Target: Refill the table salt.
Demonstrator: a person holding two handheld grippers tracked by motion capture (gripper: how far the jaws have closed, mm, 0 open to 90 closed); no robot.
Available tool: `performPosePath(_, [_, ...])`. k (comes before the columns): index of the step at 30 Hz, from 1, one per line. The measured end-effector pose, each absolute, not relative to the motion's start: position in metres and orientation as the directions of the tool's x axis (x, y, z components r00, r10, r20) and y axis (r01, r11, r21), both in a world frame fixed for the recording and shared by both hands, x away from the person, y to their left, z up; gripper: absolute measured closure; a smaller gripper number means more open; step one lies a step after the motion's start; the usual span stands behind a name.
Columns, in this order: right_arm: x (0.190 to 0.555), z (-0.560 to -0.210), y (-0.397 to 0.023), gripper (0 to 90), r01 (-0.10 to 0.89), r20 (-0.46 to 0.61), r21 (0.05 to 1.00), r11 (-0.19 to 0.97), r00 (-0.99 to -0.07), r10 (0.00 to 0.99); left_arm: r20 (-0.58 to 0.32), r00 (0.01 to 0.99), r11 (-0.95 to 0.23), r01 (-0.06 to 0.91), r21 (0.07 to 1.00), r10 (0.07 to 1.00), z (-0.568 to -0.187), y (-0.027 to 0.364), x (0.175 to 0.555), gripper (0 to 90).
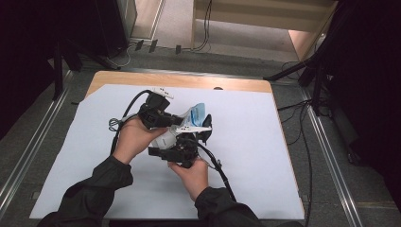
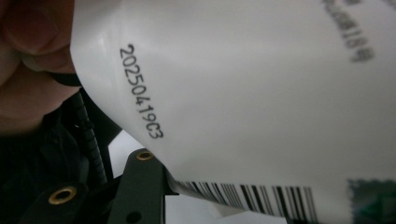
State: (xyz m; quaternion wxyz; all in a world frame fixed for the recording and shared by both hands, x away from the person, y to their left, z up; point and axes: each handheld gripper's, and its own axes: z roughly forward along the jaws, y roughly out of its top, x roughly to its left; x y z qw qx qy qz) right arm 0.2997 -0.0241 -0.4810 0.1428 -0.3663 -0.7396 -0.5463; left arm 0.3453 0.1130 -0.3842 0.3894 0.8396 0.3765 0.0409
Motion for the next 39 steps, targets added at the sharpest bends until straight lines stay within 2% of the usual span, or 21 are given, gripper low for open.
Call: performPosePath(39, [0.302,-0.468,-0.019,54.8,0.667,0.575,0.724,0.176,-0.725,0.379,-0.218,0.712,-0.414,0.598,0.686,0.667,-0.379,0.113,0.343,90.0])
